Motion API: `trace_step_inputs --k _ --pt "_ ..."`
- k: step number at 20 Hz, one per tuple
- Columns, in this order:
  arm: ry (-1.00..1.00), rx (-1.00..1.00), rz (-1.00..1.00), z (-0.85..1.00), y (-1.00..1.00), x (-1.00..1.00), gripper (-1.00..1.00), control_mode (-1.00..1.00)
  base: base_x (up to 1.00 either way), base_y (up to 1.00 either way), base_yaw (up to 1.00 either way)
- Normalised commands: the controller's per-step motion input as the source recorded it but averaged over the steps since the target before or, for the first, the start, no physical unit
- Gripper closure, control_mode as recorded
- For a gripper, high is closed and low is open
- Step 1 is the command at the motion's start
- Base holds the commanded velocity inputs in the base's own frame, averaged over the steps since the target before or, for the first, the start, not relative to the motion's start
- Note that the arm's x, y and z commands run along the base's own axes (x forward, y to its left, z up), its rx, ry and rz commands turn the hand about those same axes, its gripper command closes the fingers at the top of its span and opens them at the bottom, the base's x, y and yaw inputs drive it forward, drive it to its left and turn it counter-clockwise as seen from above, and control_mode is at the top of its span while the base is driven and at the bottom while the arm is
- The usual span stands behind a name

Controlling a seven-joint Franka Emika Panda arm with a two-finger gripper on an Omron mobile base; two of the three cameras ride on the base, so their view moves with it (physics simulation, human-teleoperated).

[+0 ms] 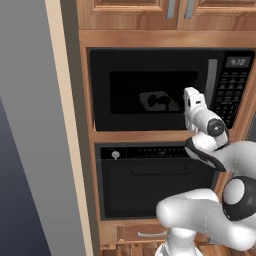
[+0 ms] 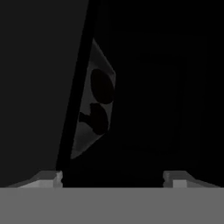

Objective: Place the tupperware containing the chicken drumstick and sweet potato meal in the microwave. Close the microwave door and press the start button to reheat the meal.

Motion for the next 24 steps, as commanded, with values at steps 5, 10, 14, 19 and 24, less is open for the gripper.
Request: trace_step_inputs --k 5,10,14,19,24 --pt "0.53 -0.01 0.02 1.00 0.34 -0.19 -1.00 -1.00 0.00 0.00 0.00" --pt "0.57 0.00 0.00 0.97 0.01 -0.31 -1.00 -1.00 0.00 0.00 0.00" --pt "0.33 0.11 0.00 0.46 -0.46 -0.45 -1.00 -1.00 0.00 0.00 0.00" --pt "-0.03 0.15 -0.03 -0.19 -0.57 -0.49 -1.00 -1.00 0.00 0.00 0.00" --pt "-0.26 0.12 0.00 -0.67 -0.36 -0.73 -1.00 -1.00 0.00 0.00 0.00"
